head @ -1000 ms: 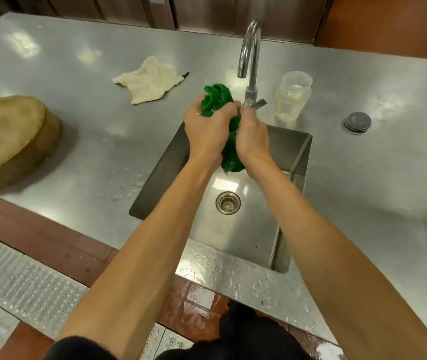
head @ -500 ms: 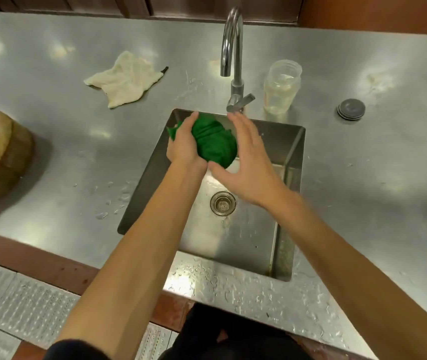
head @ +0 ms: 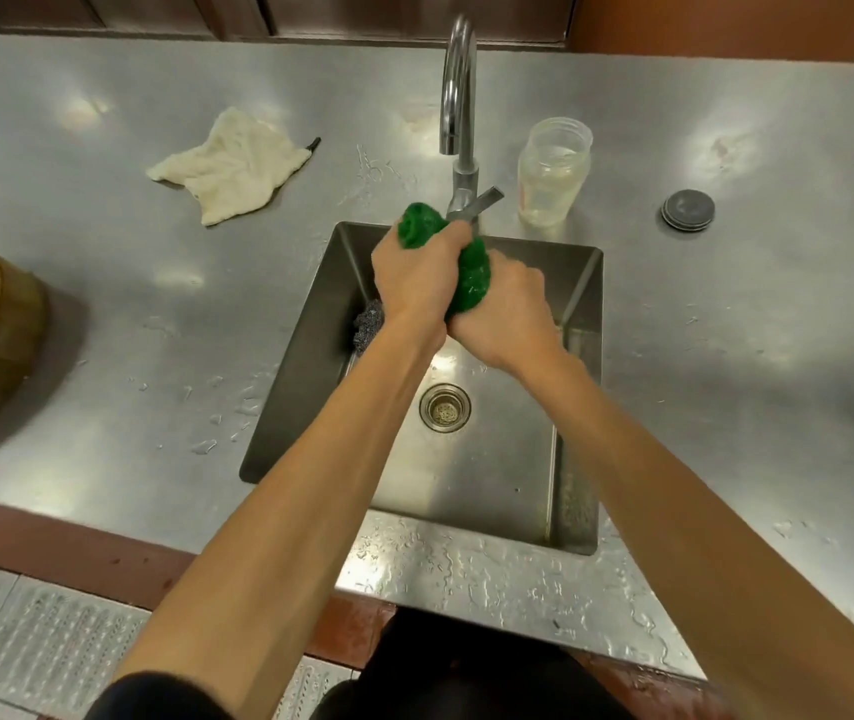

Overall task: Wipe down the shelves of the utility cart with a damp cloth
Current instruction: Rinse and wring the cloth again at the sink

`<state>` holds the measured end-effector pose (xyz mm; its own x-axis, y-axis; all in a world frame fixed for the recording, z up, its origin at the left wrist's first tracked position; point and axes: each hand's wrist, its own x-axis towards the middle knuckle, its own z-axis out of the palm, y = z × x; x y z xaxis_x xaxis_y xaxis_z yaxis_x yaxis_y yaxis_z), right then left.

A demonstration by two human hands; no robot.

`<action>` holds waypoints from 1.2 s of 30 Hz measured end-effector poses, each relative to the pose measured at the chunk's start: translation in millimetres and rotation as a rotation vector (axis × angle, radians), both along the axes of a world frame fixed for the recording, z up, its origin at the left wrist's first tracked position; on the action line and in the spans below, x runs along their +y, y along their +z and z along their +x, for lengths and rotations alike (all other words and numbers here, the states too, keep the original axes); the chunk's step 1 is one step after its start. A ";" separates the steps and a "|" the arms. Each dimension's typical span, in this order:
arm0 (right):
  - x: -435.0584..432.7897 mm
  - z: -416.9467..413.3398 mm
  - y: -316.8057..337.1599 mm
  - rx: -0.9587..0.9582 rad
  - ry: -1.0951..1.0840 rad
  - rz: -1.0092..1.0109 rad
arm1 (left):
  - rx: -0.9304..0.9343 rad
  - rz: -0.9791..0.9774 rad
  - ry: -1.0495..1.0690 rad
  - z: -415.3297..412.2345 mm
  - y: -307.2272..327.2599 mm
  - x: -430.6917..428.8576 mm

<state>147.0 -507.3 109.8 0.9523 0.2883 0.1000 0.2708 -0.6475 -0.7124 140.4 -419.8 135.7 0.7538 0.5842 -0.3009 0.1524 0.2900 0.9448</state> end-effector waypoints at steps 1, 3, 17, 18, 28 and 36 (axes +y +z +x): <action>-0.9 1.8 4.1 0.049 0.038 0.047 | 0.002 0.095 -0.030 1.4 2.3 1.0; -2.7 5.2 12.2 0.146 0.090 0.144 | -0.022 0.246 -0.092 6.0 5.1 5.6; 7.2 23.4 19.4 0.655 0.256 0.585 | -0.270 0.222 -0.487 24.3 31.9 33.1; 9.8 24.9 17.8 0.680 0.263 0.608 | -0.278 0.219 -0.508 26.0 32.3 35.4; 17.1 34.9 8.0 0.876 0.477 0.614 | -0.257 0.021 -0.721 37.3 22.0 60.1; 19.5 31.6 15.7 0.781 0.385 0.388 | -0.164 0.036 -0.600 30.7 7.9 70.5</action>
